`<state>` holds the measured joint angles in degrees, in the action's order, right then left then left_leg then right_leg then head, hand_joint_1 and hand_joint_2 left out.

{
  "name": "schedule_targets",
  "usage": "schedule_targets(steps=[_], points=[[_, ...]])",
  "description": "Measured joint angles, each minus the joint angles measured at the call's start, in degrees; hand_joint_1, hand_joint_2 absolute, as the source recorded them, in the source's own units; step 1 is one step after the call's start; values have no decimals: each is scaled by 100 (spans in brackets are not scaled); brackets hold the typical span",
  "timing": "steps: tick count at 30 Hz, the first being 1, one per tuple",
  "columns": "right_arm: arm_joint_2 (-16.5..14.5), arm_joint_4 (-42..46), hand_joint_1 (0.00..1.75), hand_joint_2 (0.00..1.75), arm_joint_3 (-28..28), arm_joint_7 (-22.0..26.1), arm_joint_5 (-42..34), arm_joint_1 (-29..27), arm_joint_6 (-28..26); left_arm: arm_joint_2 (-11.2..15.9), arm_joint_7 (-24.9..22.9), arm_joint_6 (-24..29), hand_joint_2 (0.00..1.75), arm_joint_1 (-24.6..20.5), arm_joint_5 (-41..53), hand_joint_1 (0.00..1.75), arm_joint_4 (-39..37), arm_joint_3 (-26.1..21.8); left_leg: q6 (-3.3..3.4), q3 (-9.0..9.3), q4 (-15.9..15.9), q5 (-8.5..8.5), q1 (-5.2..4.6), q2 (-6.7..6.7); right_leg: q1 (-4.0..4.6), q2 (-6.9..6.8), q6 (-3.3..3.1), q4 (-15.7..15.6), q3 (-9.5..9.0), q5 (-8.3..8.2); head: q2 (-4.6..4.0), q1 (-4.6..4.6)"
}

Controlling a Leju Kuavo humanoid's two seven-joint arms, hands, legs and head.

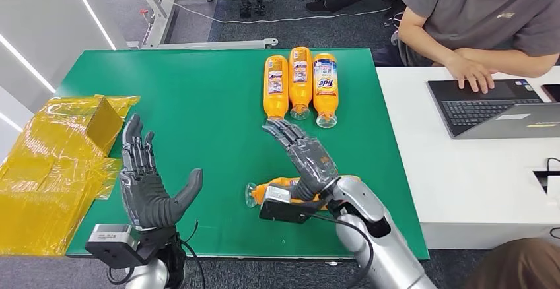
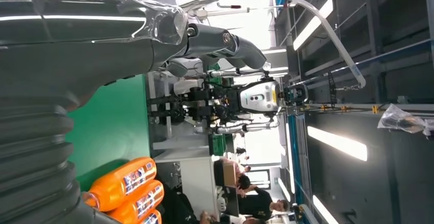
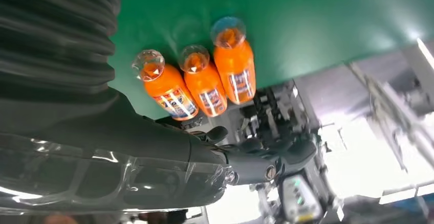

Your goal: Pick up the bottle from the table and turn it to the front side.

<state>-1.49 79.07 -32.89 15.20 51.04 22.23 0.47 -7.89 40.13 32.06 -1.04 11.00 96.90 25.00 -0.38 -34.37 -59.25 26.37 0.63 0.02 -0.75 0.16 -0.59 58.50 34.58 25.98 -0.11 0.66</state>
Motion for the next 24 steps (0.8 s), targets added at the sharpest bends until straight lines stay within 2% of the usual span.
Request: schedule_targets(steps=[4, 8, 14, 24], points=[[134, -922, 0, 175, -333, 148, -39, 779, 672, -46, 0, -178, 175, 19, 42, 0, 36, -91, 1, 0, -1, -1, 0, -3, 0, -3, 0, 2, 0, 0, 0, 0], [219, -1732, 0, 175, -743, 338, -297, 1282, 1119, -63, -31, -323, 175, 42, 79, 0, 86, -130, 1, -1, -1, -1, 0, -7, 0, -6, 0, 1, 1, 1, 0, 0], [311, -2474, 0, 175, -1255, 368, -478, 1620, 1348, -113, -119, -416, 175, 67, 128, 0, 168, -195, 1, -1, -1, 0, 0, -7, 0, -5, 0, 0, 1, 1, 0, 0], [453, -3084, 0, 175, -1837, 255, -717, 2036, 1709, -153, -239, -545, 175, 66, 189, 0, 245, -252, 2, 0, -2, -1, -1, -7, 0, -6, 1, 0, 0, 0, 0, -1]])
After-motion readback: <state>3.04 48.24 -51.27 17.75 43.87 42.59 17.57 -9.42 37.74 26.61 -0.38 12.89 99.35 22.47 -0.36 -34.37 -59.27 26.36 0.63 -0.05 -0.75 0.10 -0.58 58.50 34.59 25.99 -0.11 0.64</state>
